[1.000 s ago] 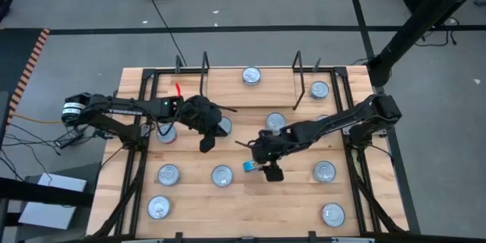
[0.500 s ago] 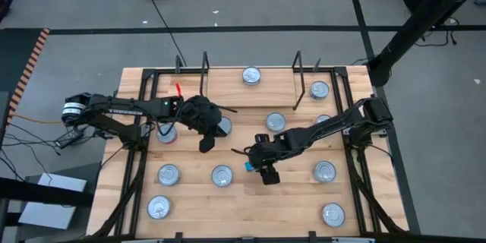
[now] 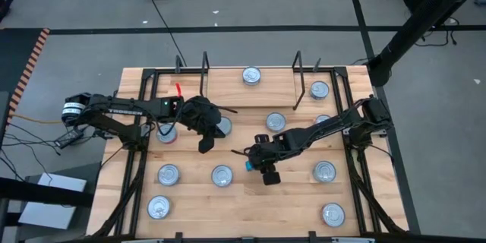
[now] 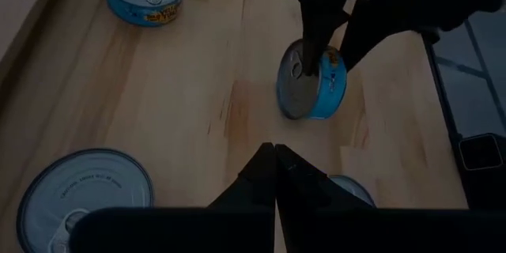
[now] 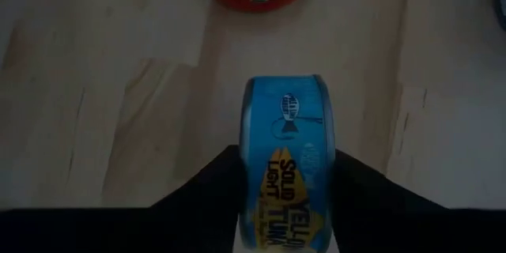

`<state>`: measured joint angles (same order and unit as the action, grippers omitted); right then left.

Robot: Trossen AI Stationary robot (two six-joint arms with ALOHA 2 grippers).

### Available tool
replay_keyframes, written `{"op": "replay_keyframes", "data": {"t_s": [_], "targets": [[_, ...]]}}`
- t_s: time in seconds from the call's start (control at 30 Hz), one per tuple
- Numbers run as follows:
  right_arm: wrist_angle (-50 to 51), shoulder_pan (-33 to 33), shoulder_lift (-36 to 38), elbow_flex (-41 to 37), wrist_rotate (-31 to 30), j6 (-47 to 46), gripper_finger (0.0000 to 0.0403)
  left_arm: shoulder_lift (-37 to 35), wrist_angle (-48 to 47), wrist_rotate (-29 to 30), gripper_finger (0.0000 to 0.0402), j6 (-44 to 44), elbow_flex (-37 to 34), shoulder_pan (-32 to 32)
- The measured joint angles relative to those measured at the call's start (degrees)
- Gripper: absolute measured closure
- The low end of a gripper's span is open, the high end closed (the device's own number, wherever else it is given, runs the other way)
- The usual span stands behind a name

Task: Stack canned seafood by type on shelf
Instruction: Put the yellow-blue tuna can on the shelf

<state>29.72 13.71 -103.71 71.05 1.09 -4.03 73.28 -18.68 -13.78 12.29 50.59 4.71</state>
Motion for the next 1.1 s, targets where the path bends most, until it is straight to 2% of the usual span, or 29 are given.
{"op": "replay_keyframes", "data": {"t_s": [0.3, 0.53, 0.63, 0.8, 0.93, 1.1], "targets": [[9.6, -0.5, 1.9, 5.2, -1.0, 1.6, 0.0253, 0.0, 3.3, -1.5, 0.0398, 0.7, 0.0, 0.0], [23.6, -3.1, 5.8, 12.5, -6.9, 4.8, 0.0253, 0.0, 17.4, -1.4, 0.0399, 3.5, -2.7, 0.5], [29.1, -5.8, 7.6, 15.9, -10.9, 6.7, 0.0253, 0.0, 23.8, -1.5, 0.0400, 4.9, -4.9, 0.9], [33.2, -12.4, 9.4, 21.0, -17.2, 11.5, 0.0253, 0.0, 29.3, -1.5, 0.0400, 4.4, -5.2, 1.1], [32.4, -18.0, 9.4, 24.4, -20.9, 17.5, 0.0253, 0.0, 33.0, -1.4, 0.0401, 4.5, -5.2, 2.5], [29.1, -24.8, 9.2, 24.7, -23.3, 24.1, 0.0253, -0.6, 34.7, -1.5, 0.0401, 5.9, -5.2, 4.7]]}}
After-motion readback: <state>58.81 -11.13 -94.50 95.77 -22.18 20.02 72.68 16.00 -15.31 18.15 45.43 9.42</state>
